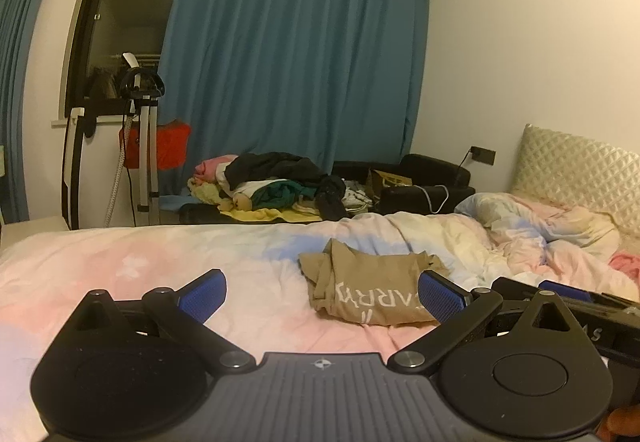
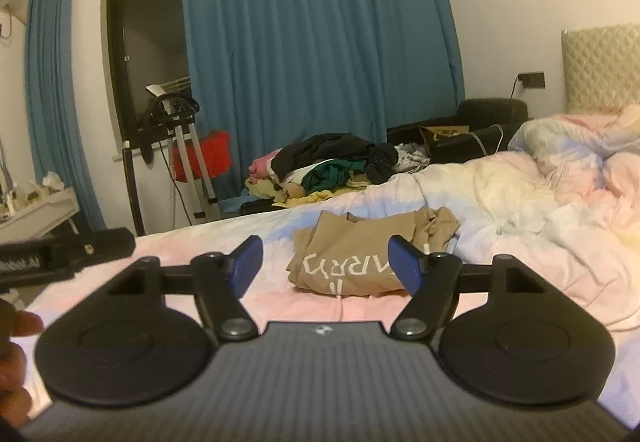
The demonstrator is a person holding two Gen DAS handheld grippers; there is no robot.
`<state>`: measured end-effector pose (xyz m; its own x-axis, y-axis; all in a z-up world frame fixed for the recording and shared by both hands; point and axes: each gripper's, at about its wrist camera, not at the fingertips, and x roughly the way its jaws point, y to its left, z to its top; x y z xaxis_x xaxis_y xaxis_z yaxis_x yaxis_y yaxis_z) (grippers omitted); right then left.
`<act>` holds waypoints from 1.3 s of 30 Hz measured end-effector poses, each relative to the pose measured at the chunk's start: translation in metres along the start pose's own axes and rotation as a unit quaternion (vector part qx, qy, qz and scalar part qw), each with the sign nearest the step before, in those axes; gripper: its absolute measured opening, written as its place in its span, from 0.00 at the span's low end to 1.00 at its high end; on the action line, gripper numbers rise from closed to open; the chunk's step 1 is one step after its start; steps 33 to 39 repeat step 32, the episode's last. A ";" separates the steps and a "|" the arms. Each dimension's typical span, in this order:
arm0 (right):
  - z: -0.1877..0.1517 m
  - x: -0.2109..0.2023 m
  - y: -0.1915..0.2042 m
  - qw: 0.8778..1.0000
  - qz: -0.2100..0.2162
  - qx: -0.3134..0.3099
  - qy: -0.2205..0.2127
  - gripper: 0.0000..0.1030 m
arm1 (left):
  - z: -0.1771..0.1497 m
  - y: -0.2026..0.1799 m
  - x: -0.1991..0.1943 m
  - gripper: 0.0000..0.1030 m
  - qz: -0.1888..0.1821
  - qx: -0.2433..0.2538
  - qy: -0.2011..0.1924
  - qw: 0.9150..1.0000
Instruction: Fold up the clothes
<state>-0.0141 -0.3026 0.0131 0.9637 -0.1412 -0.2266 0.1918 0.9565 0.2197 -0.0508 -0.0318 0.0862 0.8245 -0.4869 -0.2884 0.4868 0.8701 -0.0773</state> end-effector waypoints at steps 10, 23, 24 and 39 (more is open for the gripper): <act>-0.011 0.011 0.002 1.000 -0.021 -0.007 0.019 1.00 | -0.006 0.001 0.011 1.00 -0.009 0.005 0.005 1.000; -0.014 0.004 0.007 1.000 -0.021 -0.020 0.011 1.00 | -0.012 -0.004 0.009 1.00 -0.004 0.017 0.000 1.000; -0.014 0.005 0.006 0.999 -0.022 -0.021 0.012 1.00 | -0.012 -0.004 0.009 1.00 -0.004 0.017 -0.001 1.000; -0.018 0.006 0.010 0.999 -0.024 -0.034 0.017 1.00 | -0.017 -0.006 0.010 1.00 -0.002 0.014 0.001 1.000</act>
